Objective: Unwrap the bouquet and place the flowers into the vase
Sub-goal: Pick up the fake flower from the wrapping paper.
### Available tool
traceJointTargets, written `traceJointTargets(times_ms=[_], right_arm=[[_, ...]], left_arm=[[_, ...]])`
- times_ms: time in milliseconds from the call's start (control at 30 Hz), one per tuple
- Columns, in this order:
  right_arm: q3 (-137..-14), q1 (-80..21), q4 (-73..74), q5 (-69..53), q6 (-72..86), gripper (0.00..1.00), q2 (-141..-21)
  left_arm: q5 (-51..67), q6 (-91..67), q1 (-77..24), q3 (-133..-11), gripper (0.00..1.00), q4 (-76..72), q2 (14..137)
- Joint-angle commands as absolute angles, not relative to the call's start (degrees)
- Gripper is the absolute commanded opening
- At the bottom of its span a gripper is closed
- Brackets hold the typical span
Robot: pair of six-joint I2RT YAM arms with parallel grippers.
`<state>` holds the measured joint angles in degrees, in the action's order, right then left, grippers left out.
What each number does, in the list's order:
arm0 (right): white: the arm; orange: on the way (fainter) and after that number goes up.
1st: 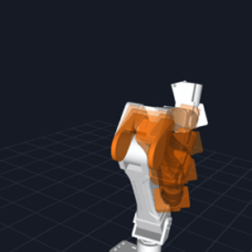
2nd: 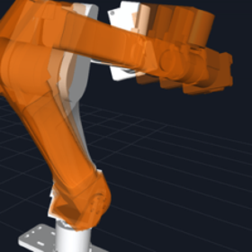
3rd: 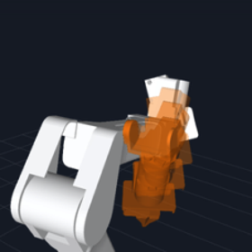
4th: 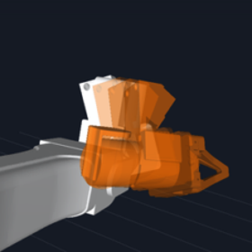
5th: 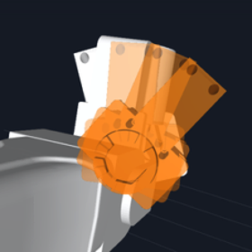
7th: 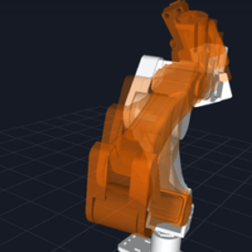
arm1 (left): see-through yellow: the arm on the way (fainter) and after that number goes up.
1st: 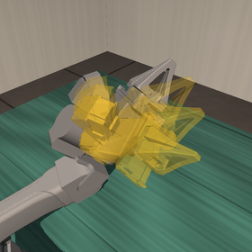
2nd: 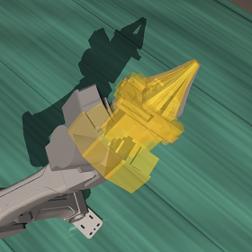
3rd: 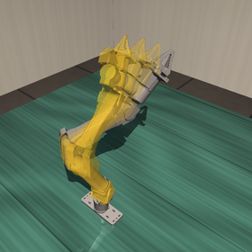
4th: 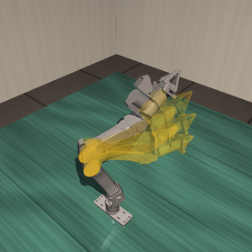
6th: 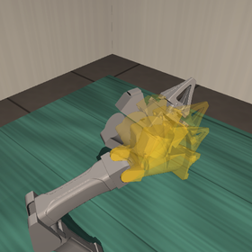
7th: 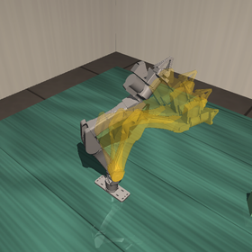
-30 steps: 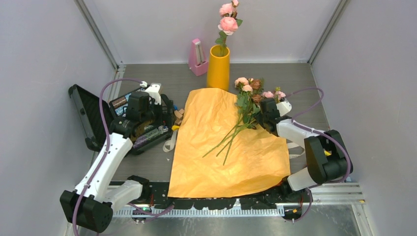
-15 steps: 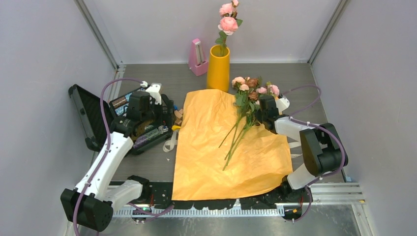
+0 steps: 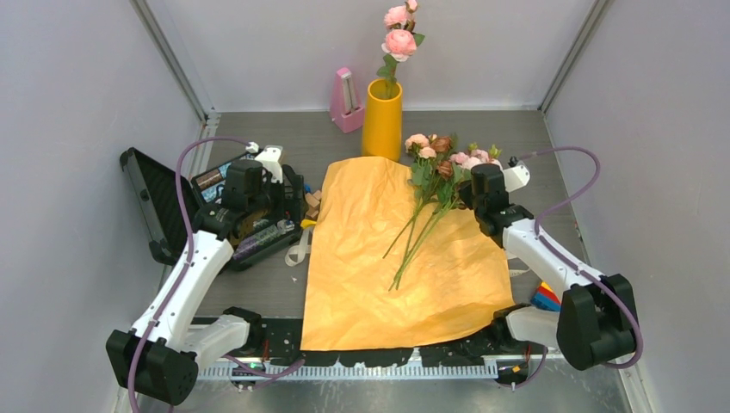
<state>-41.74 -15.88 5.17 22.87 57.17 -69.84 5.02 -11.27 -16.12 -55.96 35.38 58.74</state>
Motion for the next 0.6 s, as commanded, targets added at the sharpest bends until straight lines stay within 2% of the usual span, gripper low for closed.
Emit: traceJointTargets(times_ms=[0,567], right_arm=[[-44.3,-15.6,7.5,25.8,57.7,0.01,-67.7],[-47.2,-15.6,5.5,25.6,45.0,0.0,-54.6]], left_arm=[[5.4,-10.3,-16.3,-56.0,0.95,33.3,58.3],[6.1,-10.5,-16.3,-56.0,0.95,33.1,58.2]])
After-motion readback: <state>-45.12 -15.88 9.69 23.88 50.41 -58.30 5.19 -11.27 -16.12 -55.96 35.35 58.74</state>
